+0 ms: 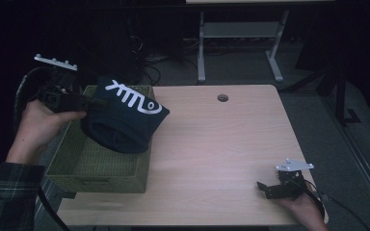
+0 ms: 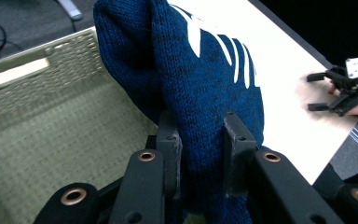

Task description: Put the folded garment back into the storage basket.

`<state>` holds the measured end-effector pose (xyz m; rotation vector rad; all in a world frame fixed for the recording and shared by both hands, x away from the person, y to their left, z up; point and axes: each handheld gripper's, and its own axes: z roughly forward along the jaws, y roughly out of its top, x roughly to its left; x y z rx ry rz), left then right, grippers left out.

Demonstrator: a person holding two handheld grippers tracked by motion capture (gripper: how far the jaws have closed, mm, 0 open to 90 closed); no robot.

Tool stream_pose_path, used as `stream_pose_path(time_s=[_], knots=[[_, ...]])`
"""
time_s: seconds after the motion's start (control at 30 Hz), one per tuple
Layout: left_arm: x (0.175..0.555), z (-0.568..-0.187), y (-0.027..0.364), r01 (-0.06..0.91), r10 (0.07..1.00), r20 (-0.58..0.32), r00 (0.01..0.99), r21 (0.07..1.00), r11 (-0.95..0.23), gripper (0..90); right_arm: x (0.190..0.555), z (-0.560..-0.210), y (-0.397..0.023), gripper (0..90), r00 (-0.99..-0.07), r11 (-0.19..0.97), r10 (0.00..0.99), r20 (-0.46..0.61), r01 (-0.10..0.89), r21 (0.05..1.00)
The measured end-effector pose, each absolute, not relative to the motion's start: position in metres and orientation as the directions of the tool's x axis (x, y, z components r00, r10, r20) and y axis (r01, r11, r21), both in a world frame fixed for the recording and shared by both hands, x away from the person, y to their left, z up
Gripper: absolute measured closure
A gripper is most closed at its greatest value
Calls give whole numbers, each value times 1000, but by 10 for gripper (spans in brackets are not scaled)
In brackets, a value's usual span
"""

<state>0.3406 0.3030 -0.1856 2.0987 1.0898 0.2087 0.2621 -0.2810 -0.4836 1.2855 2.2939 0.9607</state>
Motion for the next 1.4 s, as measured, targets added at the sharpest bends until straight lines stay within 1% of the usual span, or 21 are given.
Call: stream_pose_path(time_s=[0.13,0.4,0.8,1.03,1.4], knots=[[339,-188,316,648,785,-171,596,680,-344,728,262,-484,-281,2,-533,362,846,31,616,700],[334,-198,335,673,816,-171,552,669,-316,728,262,-484,-281,3,-533,362,846,31,615,700],[332,-238,358,720,842,-233,487,652,-236,728,262,-484,-281,3,-533,362,845,31,615,700],[332,-254,370,739,852,-256,456,642,-203,729,262,-484,-281,3,-533,361,846,31,615,701],[331,-273,374,760,860,-284,425,628,-168,730,262,-484,-281,3,-533,362,846,31,615,700]])
